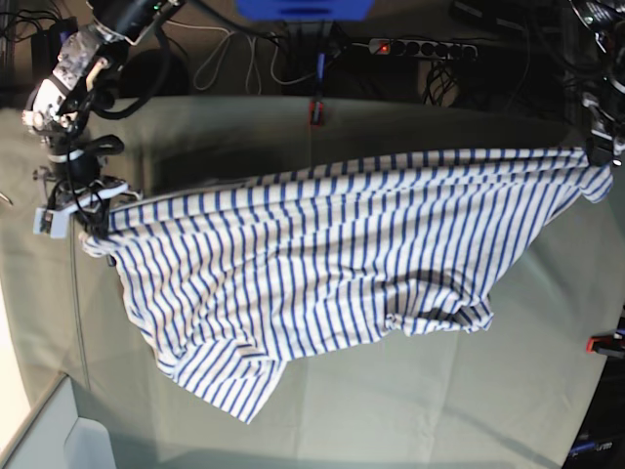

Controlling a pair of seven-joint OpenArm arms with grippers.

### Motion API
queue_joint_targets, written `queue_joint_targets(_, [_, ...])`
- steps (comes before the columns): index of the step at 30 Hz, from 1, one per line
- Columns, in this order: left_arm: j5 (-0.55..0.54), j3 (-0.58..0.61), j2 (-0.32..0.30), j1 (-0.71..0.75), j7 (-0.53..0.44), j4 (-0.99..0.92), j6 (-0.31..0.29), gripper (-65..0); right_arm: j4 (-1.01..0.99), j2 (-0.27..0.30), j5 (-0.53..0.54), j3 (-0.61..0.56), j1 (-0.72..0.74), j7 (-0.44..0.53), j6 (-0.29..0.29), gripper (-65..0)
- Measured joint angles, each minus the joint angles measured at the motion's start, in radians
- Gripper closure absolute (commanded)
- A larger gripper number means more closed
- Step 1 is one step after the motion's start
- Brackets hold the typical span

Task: Layout the t-shirt on the table in an organized manner, then fold the t-shirt properly
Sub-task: 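Lift the shirt high with both grippers and swing it over the table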

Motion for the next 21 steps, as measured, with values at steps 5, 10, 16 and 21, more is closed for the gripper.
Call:
queue_joint_targets(5, [-0.004,0.002,0.023,-0.018,0.005,0.050,0.008,0.0,0.132,0.000,-0.011,-0.069,-0.035,-0.010,0.002,0.0])
queue_joint_targets(10, [0.000,0.061,0.006,-0.131,0.008,0.092,0.018,0.0,0.211,0.013,-0.010,-0.121,0.004,-0.005,0.000,0.0])
queue_joint_targets(16, [0.001,0.254,-0.113,-0.408,0.006,0.029,0.028,0.0,0.222,0.056,-0.009,-0.162,0.183,-0.012,-0.002,0.0])
queue_joint_targets(21, [0.000,0.510,-0.186,-0.701,0.006,-0.158,0.029,0.0,0.165,0.119,-0.009,-0.164,0.419,-0.154,0.001,0.0])
